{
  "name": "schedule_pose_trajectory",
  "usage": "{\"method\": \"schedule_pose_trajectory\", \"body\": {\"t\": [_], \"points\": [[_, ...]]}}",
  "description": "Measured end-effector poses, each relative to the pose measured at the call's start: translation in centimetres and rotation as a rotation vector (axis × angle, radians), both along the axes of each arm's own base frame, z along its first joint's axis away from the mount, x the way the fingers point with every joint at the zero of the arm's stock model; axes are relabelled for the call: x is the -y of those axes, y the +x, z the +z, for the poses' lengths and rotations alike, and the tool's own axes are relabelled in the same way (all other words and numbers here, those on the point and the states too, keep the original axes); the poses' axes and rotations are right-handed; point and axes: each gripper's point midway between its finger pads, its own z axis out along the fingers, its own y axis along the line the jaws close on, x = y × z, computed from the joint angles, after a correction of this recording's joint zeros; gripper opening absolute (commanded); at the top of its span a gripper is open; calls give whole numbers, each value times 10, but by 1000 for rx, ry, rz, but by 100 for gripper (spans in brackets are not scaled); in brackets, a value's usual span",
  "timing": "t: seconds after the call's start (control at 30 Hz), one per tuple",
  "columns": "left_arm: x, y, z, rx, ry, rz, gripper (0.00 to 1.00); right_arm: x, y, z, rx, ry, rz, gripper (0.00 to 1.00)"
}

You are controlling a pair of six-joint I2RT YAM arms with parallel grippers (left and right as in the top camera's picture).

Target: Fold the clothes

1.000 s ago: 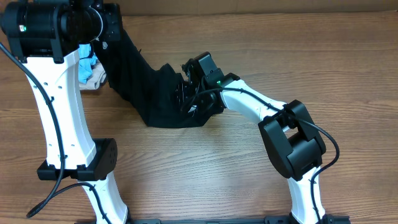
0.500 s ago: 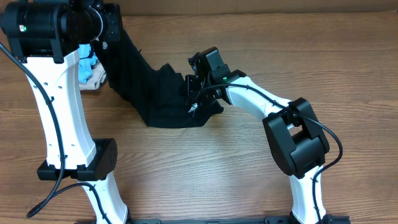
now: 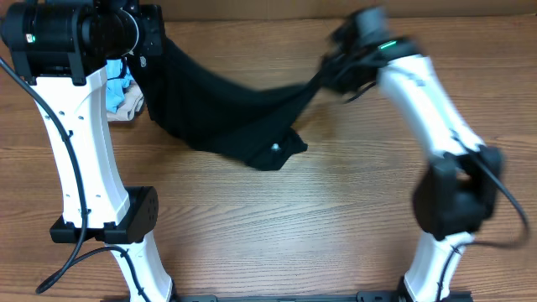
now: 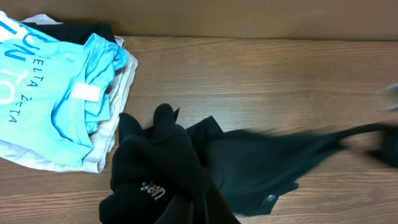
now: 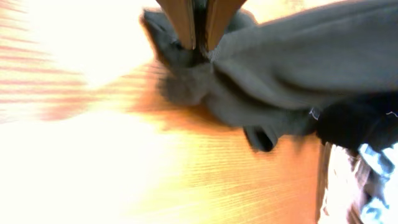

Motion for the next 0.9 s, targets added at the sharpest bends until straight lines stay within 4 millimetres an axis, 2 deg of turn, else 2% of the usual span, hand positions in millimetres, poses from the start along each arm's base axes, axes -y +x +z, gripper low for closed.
{"method": "schedule_pose_trajectory", "body": {"t": [0.1, 0.2, 0.33, 0.47, 0.53, 0.63, 0.7, 0.73, 0.8, 0.83, 0.9], "points": [[0, 1, 1, 6, 0, 1, 4, 59, -3, 76, 111, -13, -89, 4], [-4, 0, 10, 40, -1, 9, 4, 103, -22, 132, 189, -31, -156, 4], [-6, -12, 41, 135, 4, 18, 4, 143, -49, 177, 244, -47, -231, 4], [-8, -48, 96, 301, 2, 23, 4, 180, -80, 217, 302, -49, -317, 4], [-8, -72, 124, 388, -6, 17, 4, 192, -98, 239, 348, -50, -357, 4], [-5, -115, 162, 513, -23, -1, 4, 204, -143, 284, 462, -67, -423, 4], [-5, -139, 176, 565, -30, -7, 4, 208, -177, 313, 555, -96, -472, 4], [-5, -154, 185, 596, -32, -8, 4, 208, -202, 330, 618, -125, -506, 4], [-6, -174, 194, 633, -33, -7, 4, 203, -233, 350, 700, -172, -547, 4], [-7, -184, 196, 645, -32, -6, 4, 197, -257, 363, 766, -215, -574, 4], [-10, -204, 201, 668, -27, 6, 4, 187, -282, 375, 831, -259, -592, 4]]}}
